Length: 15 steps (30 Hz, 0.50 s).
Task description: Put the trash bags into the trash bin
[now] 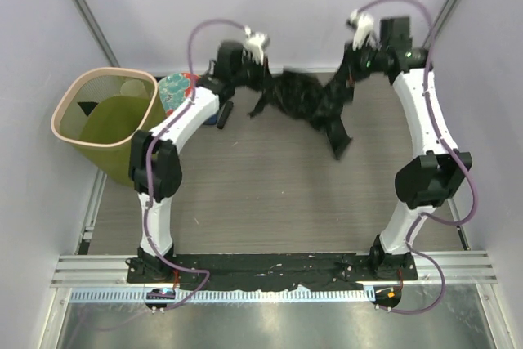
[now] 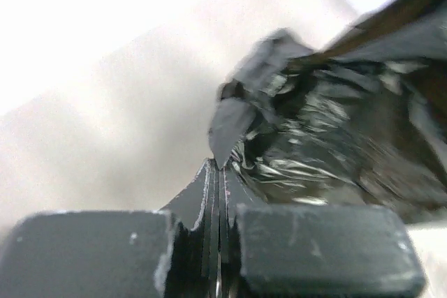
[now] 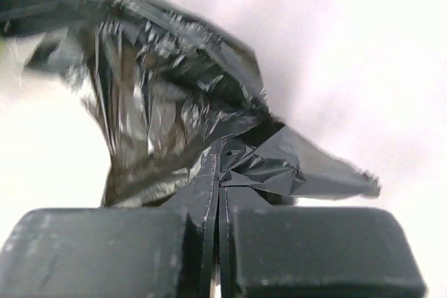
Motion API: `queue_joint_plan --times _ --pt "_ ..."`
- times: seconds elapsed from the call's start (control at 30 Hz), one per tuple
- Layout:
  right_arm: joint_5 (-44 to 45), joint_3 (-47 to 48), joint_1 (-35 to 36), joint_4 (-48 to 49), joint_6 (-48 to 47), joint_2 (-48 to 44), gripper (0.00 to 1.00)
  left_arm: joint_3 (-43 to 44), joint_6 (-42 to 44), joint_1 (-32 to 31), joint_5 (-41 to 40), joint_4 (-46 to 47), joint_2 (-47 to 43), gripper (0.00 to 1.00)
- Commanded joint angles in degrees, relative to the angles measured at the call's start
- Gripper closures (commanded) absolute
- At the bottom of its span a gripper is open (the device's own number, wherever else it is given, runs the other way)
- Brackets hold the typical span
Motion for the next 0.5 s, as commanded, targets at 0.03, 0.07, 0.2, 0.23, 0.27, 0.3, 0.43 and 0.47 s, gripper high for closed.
queue_joint_plan --times 0.03,0.07,0.2,0.23,0.27,0.3,0.43,0.47 --pt "-11.0 28.44 -1.75 4.15 3.98 -4.77 0.99 18.33 16.82 -2.78 5.26 8.84 -16.85 1.0" --pt "-12.14 24.16 -1.49 8.95 4.33 -7.75 0.99 12.58 19.89 -3.83 6.31 10.24 -22.01 1.0" --pt "-1.73 -7.37 5.88 8.58 -7.93 -22.97 0.99 -9.41 33.26 -11.55 9.59 -2.62 -32.08 1.0" --pt "4.92 -20.22 8.68 7.6 -12.41 -24.47 0.99 -13.81 33.89 -12.36 6.71 -8.06 -32.78 1.0" --pt "7.07 -26.09 9.15 5.85 -14.28 -24.48 0.99 -22.72 32.51 -12.8 5.02 -9.68 -32.79 1.0" --pt "8.57 -30.76 9.15 5.31 -14.74 -24.13 0.99 -25.86 31.01 -13.33 4.14 -12.05 -32.35 1.0" --pt "5.79 -38.38 9.15 -0.75 -13.26 -25.17 0.99 -29.24 24.51 -12.55 4.12 -24.79 -29.1 1.0" --pt "1.68 -36.28 9.06 -3.11 -12.2 -25.71 0.99 -25.84 23.1 -12.19 6.56 -25.25 -29.27 1.0"
